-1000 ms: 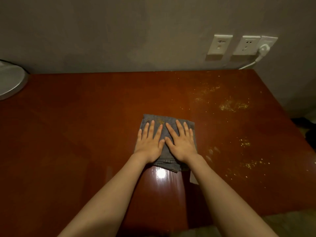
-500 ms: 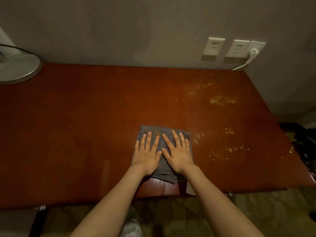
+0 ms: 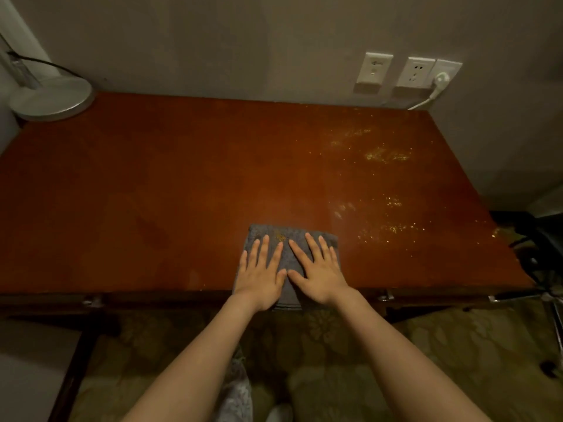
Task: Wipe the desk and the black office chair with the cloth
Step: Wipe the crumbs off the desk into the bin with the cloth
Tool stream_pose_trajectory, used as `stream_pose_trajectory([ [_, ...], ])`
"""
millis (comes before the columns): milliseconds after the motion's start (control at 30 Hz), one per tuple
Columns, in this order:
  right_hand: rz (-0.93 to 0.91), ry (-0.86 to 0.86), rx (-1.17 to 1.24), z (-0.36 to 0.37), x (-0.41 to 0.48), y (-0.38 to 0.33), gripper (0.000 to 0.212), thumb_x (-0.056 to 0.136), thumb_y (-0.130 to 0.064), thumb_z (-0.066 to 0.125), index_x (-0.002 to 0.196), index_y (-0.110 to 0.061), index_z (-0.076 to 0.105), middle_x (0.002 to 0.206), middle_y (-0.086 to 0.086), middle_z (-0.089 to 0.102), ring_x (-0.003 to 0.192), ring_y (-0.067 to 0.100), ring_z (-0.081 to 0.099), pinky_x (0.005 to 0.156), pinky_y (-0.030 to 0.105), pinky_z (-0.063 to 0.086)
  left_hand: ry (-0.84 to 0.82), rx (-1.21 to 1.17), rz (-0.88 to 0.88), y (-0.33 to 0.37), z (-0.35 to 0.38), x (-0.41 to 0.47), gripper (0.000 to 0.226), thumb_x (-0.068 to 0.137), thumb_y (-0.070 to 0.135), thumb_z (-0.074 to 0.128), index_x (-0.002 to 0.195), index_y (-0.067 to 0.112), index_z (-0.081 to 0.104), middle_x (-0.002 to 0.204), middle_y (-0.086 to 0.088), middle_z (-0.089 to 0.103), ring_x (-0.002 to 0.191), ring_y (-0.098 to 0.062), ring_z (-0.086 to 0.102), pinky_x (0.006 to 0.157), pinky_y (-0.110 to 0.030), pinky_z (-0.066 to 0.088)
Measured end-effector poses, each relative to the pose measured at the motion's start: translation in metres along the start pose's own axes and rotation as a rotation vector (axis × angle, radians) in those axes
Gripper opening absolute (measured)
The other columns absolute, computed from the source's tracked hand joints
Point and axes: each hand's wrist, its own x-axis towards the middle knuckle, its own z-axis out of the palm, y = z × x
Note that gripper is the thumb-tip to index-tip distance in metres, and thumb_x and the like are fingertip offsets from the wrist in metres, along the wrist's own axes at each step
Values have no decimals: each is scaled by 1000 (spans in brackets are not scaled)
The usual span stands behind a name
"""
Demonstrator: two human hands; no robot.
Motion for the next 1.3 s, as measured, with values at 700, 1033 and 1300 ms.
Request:
stream_pose_trajectory([
  [700,-5,395,-120,51,-58,-43,79,35,-19,93,110,-20,70,112,13,68,99,34,67,76,40,56,348,158,267,-25,11,-61,59,54,15,86,110,18,67,103,-6,66,91,-21,66,70,-24,53],
  [1033,-256,351,73,37,-18,-158,60,67,-11,75,126,-14,59,137,13,51,127,32,46,106,44,36,419,104,79,-138,-27,-108,58,48,7,87,102,9,67,107,-14,66,97,-35,65,77,-40,54],
  [1300,-240,245,32,49,-35,-142,52,81,-9,60,133,-14,52,144,6,45,133,25,38,113,33,20,266,-86,9,-117,9,-107,45,85,14,58,129,17,49,127,-4,56,118,-23,53,93,-31,43],
])
